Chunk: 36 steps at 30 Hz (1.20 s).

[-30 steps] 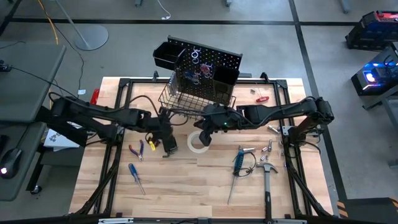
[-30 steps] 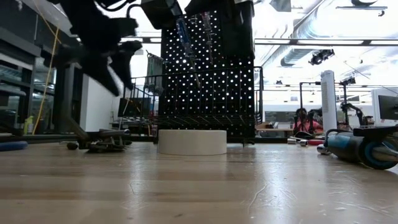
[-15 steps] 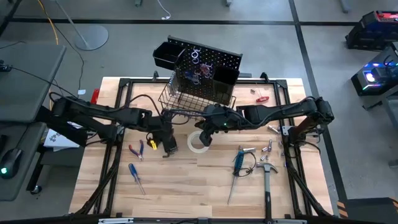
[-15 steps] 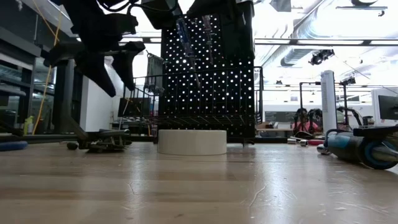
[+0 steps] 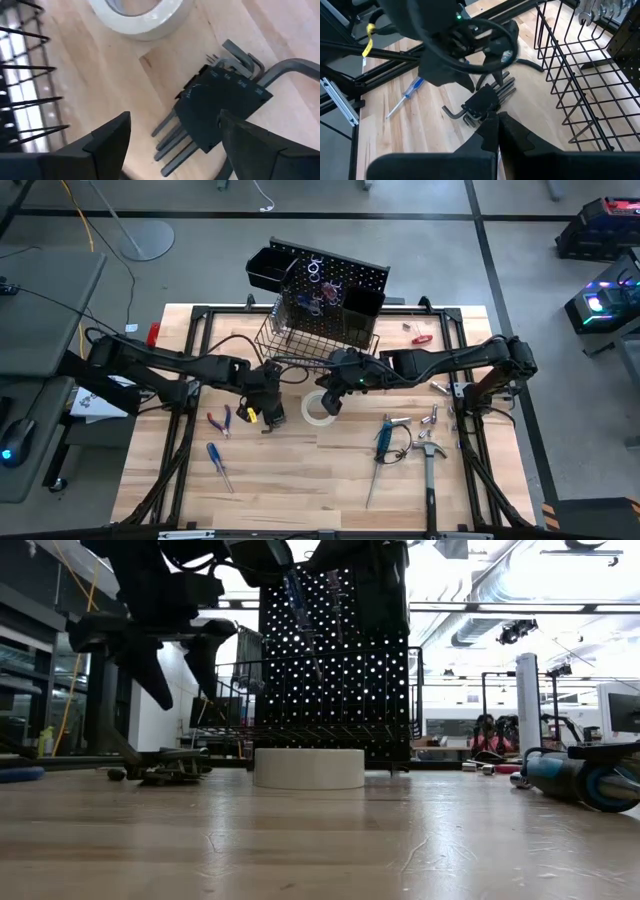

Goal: Hang tools onto peg board
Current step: Put the allen wrench set in the wire basket on the pegboard

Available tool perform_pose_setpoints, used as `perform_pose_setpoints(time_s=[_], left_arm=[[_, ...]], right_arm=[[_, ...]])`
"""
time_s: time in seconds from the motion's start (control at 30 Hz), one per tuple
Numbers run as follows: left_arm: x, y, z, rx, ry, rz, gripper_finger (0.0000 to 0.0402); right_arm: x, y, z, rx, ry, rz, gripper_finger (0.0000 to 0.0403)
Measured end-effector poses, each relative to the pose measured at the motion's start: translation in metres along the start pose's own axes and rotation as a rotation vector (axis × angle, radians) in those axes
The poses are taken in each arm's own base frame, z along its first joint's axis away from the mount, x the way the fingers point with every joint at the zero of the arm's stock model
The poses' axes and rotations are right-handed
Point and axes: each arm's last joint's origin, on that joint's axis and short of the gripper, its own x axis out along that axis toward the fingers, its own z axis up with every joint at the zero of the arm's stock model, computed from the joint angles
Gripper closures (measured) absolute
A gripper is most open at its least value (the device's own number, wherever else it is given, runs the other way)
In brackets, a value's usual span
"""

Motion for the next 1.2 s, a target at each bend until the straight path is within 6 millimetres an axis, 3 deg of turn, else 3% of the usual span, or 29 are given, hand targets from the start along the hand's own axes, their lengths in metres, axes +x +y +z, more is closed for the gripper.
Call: perform_pose_setpoints(time_s=[0.2,0.6,0.93,1.2], left_arm=[[0.022,-0.004,-0.006,0.061,0.054,-0.223,0.0117],[0.062,-0.007,0.002,0.213,0.127,-0.232,0.0117],[0.080,-0.009,0.005,0.108,0.088,-0.351,0.0117],[0.084,-0.012,0.007,0.015,0.060,-0.409,0.0116]], right_arm=[[0.000,0.000,0.000,-0.001,0.002,-0.001,0.0402],[0.000,-0.001,-0.002,-0.014,0.023,-0.013,0.0402],[0.000,-0.002,-0.004,-0.046,0.042,-0.022,0.0402],[0.000,-0.004,-0.007,-0.053,0.067,-0.035,0.0402]])
